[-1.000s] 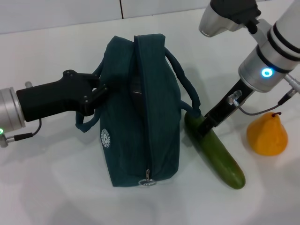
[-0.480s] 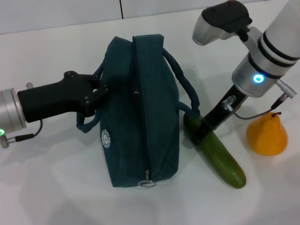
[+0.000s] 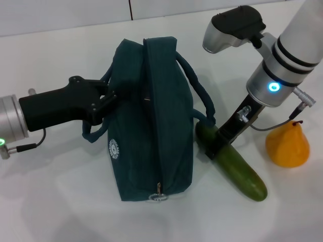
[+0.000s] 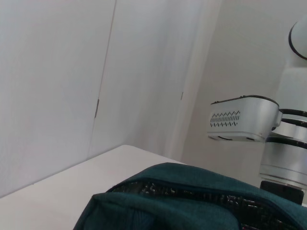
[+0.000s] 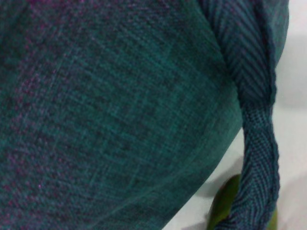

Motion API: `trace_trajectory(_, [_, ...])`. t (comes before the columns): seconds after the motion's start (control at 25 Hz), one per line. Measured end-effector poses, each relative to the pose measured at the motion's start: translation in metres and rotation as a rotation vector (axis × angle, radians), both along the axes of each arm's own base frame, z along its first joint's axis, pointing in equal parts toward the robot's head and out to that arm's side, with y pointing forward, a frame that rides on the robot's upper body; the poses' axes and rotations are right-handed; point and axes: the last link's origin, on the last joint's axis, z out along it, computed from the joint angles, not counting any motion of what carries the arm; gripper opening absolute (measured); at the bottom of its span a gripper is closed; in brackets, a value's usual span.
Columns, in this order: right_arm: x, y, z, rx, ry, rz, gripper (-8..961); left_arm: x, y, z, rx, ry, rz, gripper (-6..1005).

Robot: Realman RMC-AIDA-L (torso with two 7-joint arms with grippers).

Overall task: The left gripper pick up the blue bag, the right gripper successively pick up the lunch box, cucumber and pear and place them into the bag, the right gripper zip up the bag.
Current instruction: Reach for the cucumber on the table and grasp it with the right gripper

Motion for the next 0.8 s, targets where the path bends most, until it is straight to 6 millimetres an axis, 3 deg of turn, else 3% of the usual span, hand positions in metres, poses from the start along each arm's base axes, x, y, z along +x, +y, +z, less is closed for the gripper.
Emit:
trace_trajectory(0.52, [0.0004, -0.0013, -0.0003, -0.004, 0.011, -0.01, 600, -0.0015, -0.001, 0.0002, 0.006, -0.001, -0.001, 53])
trace_trajectory(0.8, [0.0023, -0.0022, 0.0, -0.011, 0.011, -0.019, 600, -0.0018, -0.0013, 0.0003, 0.005, -0.002, 0.0, 53])
